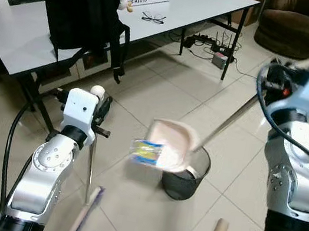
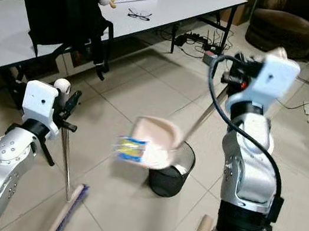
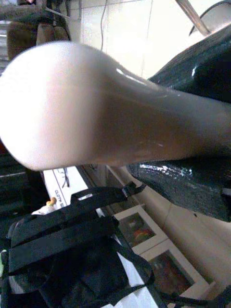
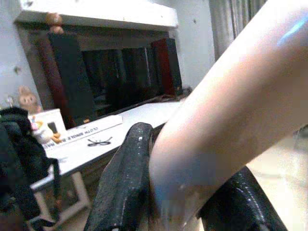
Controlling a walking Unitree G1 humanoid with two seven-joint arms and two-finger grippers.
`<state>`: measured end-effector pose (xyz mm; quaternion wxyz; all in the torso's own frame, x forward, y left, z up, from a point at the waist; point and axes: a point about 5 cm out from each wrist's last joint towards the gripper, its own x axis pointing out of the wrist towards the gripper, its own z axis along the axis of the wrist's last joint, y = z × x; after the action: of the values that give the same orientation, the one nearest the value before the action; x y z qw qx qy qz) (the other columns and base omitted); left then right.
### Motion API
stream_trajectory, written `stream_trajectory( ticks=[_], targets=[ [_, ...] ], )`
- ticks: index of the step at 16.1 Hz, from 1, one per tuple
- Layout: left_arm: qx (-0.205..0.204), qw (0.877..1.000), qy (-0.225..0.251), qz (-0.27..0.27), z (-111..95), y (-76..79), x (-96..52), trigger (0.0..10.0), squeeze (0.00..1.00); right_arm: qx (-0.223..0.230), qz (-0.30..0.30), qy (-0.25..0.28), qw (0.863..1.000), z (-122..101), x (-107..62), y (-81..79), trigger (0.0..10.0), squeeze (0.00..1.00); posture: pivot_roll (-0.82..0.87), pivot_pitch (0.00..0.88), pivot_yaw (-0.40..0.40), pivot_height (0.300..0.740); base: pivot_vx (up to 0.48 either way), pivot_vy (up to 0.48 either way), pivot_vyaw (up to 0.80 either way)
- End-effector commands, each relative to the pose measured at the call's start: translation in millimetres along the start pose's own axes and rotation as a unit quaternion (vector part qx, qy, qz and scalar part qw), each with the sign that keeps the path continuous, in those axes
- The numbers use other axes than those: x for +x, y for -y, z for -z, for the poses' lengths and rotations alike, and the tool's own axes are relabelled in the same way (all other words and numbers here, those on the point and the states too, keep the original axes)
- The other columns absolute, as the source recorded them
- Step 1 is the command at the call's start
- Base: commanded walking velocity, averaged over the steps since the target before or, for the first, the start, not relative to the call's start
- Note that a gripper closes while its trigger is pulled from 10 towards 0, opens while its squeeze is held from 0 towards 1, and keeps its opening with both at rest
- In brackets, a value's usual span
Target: Sweep floor
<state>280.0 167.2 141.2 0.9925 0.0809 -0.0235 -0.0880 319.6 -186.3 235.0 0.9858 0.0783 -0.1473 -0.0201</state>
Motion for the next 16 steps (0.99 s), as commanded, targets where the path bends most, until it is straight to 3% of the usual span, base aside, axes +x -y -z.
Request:
stream_trajectory(
  ticks=[1,5,7,16],
  targets=[
    [0.01,1.0,0.016,-0.003,-8.8,-4.8,-1.6,10.0,0.0,0.018,0.007,0.03,0.999,-8.4,0.4,2.6,10.0,0.0,-0.01,0.0,0.111,0.74,0.0,0.0,0.0],
    [0.01,1.0,0.015,0.002,-10.0,-5.8,-2.1,10.0,0.0,0.075,0.057,0.05,0.994,-9.9,-0.6,21.9,10.0,0.0,0.0,0.0,0.123,0.74,0.0,0.0,0.0],
    [0.01,1.0,0.014,0.003,-10.5,-5.5,-1.7,10.0,0.0,0.083,0.062,0.057,0.993,-12.1,0.5,25.9,10.0,0.0,0.0,0.0,0.125,0.74,0.0,0.0,0.0],
    [0.001,1.0,0.012,0.012,-6.7,0.8,0.6,10.0,0.0,-0.036,0.068,0.097,0.992,-37.5,2.3,50.6,10.0,0.0,-0.04,0.0,0.129,0.74,0.0,0.0,0.0]
  ],
)
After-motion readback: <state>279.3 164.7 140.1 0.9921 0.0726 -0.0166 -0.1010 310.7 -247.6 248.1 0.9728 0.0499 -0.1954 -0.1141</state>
